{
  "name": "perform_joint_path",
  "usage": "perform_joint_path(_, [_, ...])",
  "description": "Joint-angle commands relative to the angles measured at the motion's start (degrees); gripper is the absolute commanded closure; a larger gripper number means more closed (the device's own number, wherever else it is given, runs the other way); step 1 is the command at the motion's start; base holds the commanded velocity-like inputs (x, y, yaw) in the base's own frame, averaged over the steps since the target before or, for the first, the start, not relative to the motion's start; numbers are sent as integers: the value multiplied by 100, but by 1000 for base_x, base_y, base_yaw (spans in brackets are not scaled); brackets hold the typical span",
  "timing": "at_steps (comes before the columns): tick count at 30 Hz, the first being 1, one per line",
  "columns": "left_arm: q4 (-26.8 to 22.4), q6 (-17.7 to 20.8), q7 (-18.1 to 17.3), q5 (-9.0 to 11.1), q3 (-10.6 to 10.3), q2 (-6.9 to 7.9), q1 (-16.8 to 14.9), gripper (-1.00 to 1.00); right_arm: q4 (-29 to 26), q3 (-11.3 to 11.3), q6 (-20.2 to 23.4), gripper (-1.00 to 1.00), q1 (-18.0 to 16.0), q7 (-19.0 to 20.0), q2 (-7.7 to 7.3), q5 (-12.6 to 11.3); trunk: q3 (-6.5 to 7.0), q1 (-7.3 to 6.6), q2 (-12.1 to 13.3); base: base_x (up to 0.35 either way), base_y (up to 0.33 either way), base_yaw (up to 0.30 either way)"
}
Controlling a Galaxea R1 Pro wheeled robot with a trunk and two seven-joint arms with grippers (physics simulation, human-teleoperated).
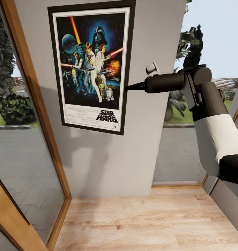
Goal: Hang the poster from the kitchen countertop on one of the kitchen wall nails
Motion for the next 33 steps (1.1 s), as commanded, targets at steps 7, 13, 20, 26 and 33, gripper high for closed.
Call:
perform_joint_path(7, [-7,5,-34,-1,15,-3,-2,-100,60,22,49,100,32,4,-6,-37,21,4,-12,0,0,0])
perform_joint_path(13, [-7,5,-34,-1,17,-1,-2,-100,228,23,32,100,51,5,-6,-49,25,4,-12,0,0,0])
perform_joint_path(20, [-13,5,-34,-1,17,-2,-2,-100,270,24,-31,100,54,5,-6,-53,26,4,-12,0,0,0])
perform_joint_path(26, [-15,5,-34,-1,17,3,-2,-100,275,24,-42,100,55,5,-6,-53,26,4,-12,49,0,0])
perform_joint_path(33, [-15,5,-34,-1,17,6,1,-100,280,24,-44,100,55,5,-6,-53,26,4,-12,265,0,0])
